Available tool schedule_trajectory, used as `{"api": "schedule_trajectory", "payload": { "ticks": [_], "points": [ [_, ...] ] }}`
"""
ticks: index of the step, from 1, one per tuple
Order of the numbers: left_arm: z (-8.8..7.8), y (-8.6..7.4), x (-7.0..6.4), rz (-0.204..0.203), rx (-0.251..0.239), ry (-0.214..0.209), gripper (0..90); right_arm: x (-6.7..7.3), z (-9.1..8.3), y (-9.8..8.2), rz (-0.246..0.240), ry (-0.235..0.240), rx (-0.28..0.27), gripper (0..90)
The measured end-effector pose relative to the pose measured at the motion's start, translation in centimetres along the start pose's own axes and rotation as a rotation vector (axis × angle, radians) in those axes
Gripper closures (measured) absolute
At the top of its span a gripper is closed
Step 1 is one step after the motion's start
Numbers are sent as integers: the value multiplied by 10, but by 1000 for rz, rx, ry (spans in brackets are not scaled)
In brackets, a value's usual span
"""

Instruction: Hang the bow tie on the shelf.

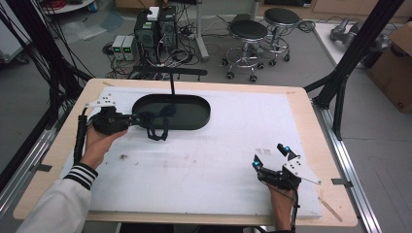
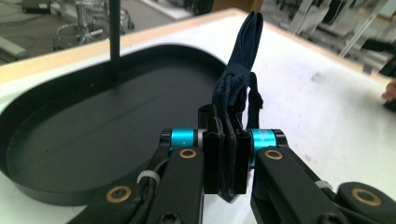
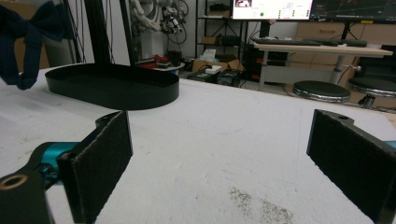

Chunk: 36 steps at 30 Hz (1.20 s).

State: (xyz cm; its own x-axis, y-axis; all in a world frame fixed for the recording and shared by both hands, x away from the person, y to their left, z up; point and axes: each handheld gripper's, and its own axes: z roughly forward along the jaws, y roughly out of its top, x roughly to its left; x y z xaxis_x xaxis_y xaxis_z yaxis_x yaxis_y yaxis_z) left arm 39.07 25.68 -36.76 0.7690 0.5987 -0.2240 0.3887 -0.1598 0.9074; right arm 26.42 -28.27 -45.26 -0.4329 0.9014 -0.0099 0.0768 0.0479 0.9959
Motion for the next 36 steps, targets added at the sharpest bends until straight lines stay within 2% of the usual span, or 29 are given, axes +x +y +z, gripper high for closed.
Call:
{"api": "schedule_trajectory", "payload": {
  "ticks": [5,7,12,16,18,24,26,28,36],
  "points": [
    [-8,4,3,-15,-50,29,871,0,0,0,-1,0,-2,59],
    [-9,9,3,-4,-48,35,870,0,0,0,-1,1,0,59],
    [-10,25,-1,26,-93,41,871,0,0,0,1,1,0,59],
    [-8,38,-3,49,-108,51,871,0,0,0,1,2,-2,58],
    [-6,44,-3,46,-124,48,871,-1,0,0,0,0,-5,59],
    [3,51,-5,49,-138,56,870,-1,0,0,1,1,-6,58],
    [4,53,-5,68,-128,67,871,0,0,0,4,1,-6,59],
    [5,54,-3,58,-133,68,870,0,0,0,3,1,-6,59],
    [7,70,2,65,-136,95,870,0,0,0,0,-1,-8,59]
  ]
}}
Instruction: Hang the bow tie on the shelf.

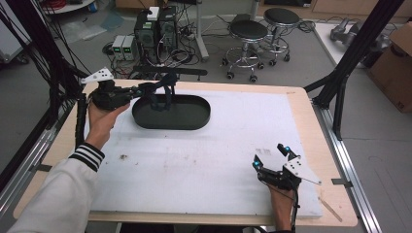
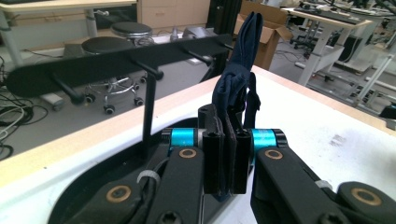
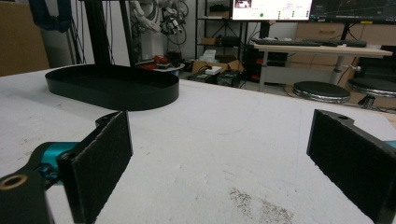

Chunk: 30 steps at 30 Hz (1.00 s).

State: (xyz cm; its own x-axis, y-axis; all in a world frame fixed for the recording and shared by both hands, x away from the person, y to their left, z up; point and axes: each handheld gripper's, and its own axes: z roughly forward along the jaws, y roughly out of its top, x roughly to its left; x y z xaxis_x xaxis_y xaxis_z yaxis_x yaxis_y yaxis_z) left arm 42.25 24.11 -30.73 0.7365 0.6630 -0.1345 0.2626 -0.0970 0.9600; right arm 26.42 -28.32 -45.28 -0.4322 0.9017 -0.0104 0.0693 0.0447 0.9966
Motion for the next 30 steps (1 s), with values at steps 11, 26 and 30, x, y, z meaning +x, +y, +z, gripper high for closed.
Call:
{"api": "schedule_trajectory", "payload": {
  "ticks": [11,26,30],
  "points": [
    [9,12,7,-1,-22,53,871,0,0,0,6,3,1,59],
    [22,29,18,43,-15,153,870,0,0,0,8,4,0,58],
    [29,28,20,48,-12,178,870,-1,0,0,12,2,-4,59]
  ]
}}
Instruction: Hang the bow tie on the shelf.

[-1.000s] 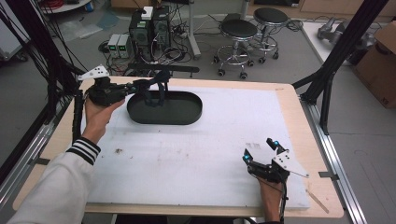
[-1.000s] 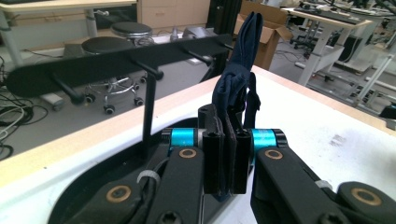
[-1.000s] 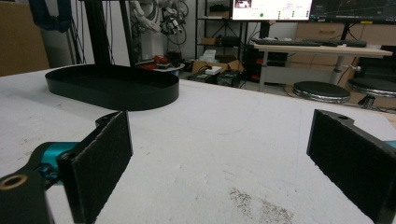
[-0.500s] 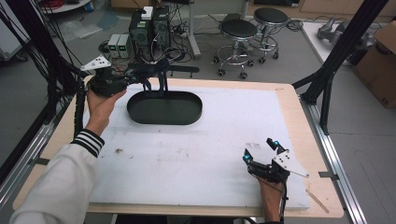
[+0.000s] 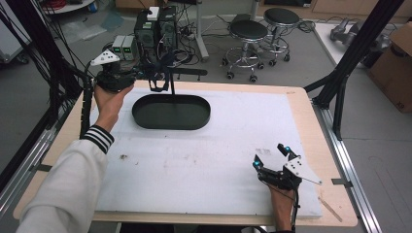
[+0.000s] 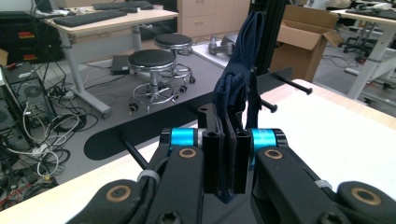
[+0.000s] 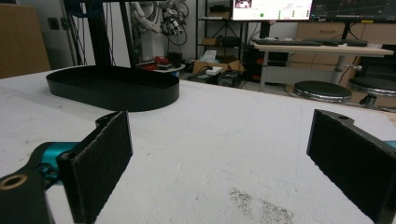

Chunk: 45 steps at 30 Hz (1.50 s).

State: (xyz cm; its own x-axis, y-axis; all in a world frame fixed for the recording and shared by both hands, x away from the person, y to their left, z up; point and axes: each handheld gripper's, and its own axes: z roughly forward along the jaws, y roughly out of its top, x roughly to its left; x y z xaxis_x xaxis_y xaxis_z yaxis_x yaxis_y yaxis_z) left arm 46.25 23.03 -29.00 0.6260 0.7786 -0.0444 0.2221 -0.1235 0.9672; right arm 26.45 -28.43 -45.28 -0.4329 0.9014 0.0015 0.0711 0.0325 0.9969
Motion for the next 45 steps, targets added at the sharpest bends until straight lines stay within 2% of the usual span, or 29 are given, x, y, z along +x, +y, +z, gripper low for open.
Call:
{"api": "schedule_trajectory", "payload": {
  "ticks": [5,9,12,16,23,26,28,30,37,41,45],
  "points": [
    [10,-5,-2,35,39,41,870,0,0,0,3,1,1,58],
    [14,-6,-2,22,15,61,870,0,0,0,5,2,1,59],
    [16,-8,0,19,26,82,870,0,0,0,5,2,1,59],
    [17,-9,0,20,31,90,870,0,0,0,3,2,0,58],
    [25,-12,-8,34,38,131,870,0,-1,0,3,3,0,59],
    [25,-16,-8,11,32,148,870,0,-1,0,1,2,-3,58],
    [25,-17,-8,17,38,165,870,0,-1,0,2,2,-2,58],
    [24,-19,-8,10,40,162,870,0,-1,0,0,2,-3,59],
    [25,-21,-10,31,62,174,867,0,-1,0,-3,-1,-6,59],
    [25,-22,-12,42,91,178,863,0,-1,0,-3,-1,-7,59],
    [25,-26,-11,29,99,176,853,1,-1,0,0,0,-5,58]
  ]
}}
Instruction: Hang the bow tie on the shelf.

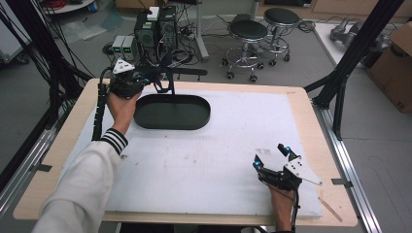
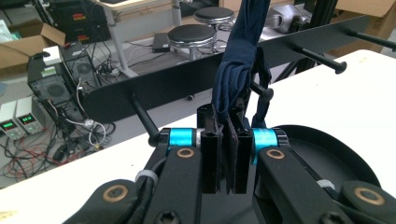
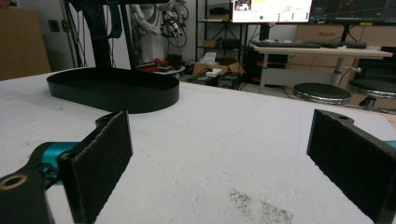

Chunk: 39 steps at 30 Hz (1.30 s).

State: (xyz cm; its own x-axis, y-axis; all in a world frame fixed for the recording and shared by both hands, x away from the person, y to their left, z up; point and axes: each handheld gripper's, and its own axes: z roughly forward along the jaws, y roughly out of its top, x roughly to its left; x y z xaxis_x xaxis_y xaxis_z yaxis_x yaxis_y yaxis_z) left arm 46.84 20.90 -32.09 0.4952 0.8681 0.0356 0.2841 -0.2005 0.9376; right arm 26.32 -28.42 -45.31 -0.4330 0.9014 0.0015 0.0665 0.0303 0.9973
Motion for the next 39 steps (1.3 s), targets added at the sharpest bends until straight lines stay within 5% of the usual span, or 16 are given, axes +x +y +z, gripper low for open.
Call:
{"api": "schedule_trajectory", "payload": {
  "ticks": [27,34,39],
  "points": [
    [-2,-27,2,-27,37,-39,687,0,0,0,-7,-2,-4,58],
    [1,-32,-1,35,107,-24,481,1,0,0,-1,1,-2,59],
    [-6,-36,-8,76,64,-20,278,1,0,0,-7,3,-2,58]
  ]
}}
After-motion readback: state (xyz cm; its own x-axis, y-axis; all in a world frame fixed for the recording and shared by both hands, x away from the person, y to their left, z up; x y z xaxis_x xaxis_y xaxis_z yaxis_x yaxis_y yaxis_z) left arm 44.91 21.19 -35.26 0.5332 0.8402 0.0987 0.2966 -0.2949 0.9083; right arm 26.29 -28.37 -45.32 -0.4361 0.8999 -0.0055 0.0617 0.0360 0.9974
